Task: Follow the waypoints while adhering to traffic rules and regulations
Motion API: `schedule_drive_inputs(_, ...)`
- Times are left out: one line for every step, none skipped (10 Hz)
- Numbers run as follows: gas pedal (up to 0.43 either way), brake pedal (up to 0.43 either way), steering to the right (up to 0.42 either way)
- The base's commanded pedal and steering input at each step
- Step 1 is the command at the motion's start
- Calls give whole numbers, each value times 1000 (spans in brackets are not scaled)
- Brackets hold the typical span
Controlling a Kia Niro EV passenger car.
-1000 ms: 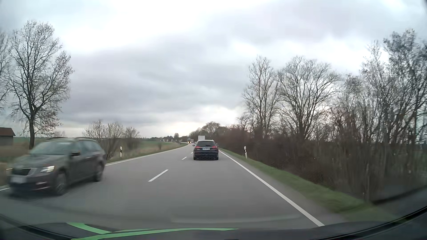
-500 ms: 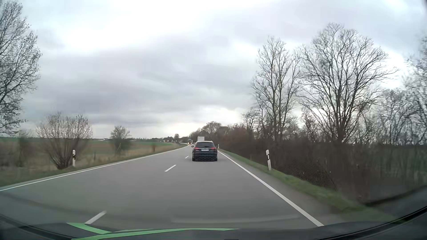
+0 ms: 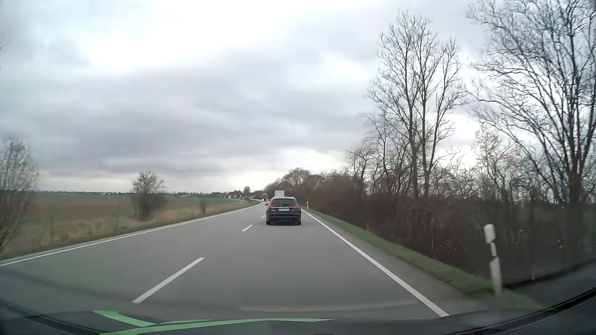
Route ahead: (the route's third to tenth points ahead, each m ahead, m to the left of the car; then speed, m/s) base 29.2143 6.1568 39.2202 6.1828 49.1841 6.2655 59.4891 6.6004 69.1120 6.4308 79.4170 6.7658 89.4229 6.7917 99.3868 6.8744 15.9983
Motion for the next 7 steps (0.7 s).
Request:
schedule_drive_inputs(0,0,0)
schedule_drive_inputs(0,0,0)
schedule_drive_inputs(0,0,0)
schedule_drive_inputs(0,0,0)
schedule_drive_inputs(0,0,0)
schedule_drive_inputs(0,0,-2)
schedule_drive_inputs(39,0,-2)
